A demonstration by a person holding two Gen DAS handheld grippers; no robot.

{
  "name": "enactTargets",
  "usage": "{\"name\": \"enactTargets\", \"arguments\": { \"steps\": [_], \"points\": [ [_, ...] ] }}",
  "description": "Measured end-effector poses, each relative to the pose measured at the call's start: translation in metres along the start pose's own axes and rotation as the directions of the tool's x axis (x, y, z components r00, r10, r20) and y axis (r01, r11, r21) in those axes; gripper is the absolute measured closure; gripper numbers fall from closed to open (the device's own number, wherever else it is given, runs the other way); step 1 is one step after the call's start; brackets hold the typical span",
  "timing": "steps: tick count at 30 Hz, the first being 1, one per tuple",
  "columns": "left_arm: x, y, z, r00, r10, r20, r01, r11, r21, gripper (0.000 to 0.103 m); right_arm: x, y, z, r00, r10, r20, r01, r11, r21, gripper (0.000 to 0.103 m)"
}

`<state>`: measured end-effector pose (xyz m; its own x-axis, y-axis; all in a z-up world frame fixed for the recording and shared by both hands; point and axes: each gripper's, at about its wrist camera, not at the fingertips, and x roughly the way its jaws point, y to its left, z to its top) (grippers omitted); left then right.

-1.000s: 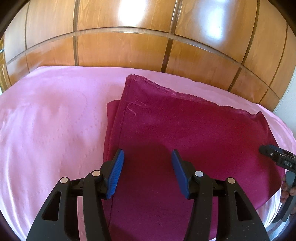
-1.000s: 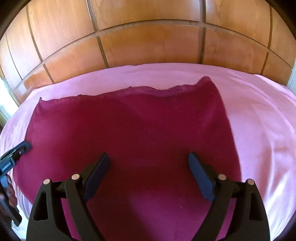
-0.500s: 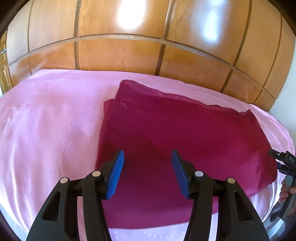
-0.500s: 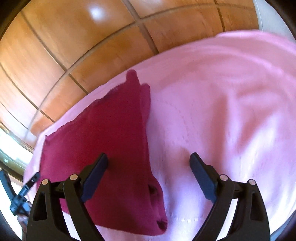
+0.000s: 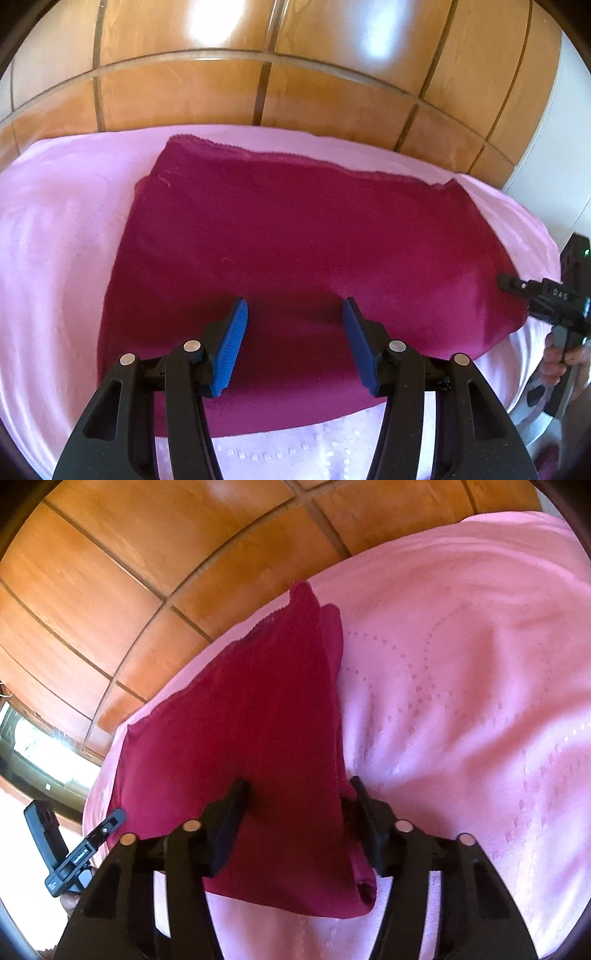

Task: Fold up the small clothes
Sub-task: 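Grasp the sweater's folded edge with the right gripper and lift it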

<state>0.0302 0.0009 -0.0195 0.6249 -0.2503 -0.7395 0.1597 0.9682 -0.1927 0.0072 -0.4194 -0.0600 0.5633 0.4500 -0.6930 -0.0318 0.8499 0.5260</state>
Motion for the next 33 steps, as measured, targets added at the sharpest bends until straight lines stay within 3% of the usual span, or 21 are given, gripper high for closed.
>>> {"name": "enactTargets", "arguments": {
  "steps": [1, 4, 12, 18, 25, 27, 33],
  "points": [
    [0.002, 0.002, 0.000, 1.000, -0.008, -0.006, 0.008, 1.000, -0.007, 0.050, 0.000, 0.002, 0.001, 1.000, 0.000, -0.009, 0.000, 1.000, -0.009, 0.070],
    [0.005, 0.005, 0.000, 1.000, -0.025, -0.011, 0.025, 0.999, -0.022, 0.050, 0.000, 0.011, 0.003, 1.000, -0.015, -0.025, 0.014, 0.999, -0.047, 0.076],
    [0.003, 0.020, 0.002, 0.993, -0.114, -0.015, 0.112, 0.990, -0.090, 0.050, -0.023, 0.055, 0.015, 0.994, 0.104, 0.012, -0.103, 0.990, -0.092, 0.079],
    [-0.001, 0.037, 0.005, 0.978, -0.210, 0.001, 0.207, 0.963, -0.172, 0.050, -0.026, 0.135, 0.023, 0.972, 0.230, 0.049, -0.215, 0.954, -0.209, 0.082],
    [-0.022, 0.084, 0.009, 0.939, -0.336, 0.075, 0.343, 0.888, -0.305, 0.050, 0.026, 0.229, 0.007, 0.954, 0.296, -0.050, -0.296, 0.896, -0.333, 0.082],
    [-0.032, 0.100, 0.009, 0.936, -0.335, 0.104, 0.350, 0.878, -0.326, 0.050, 0.041, 0.248, -0.002, 0.953, 0.293, -0.083, -0.303, 0.880, -0.365, 0.082],
    [-0.062, 0.147, 0.005, 0.894, -0.398, 0.207, 0.449, 0.798, -0.402, 0.050, 0.092, 0.300, -0.045, 0.949, 0.255, -0.183, -0.312, 0.831, -0.460, 0.082]
  ]
}}
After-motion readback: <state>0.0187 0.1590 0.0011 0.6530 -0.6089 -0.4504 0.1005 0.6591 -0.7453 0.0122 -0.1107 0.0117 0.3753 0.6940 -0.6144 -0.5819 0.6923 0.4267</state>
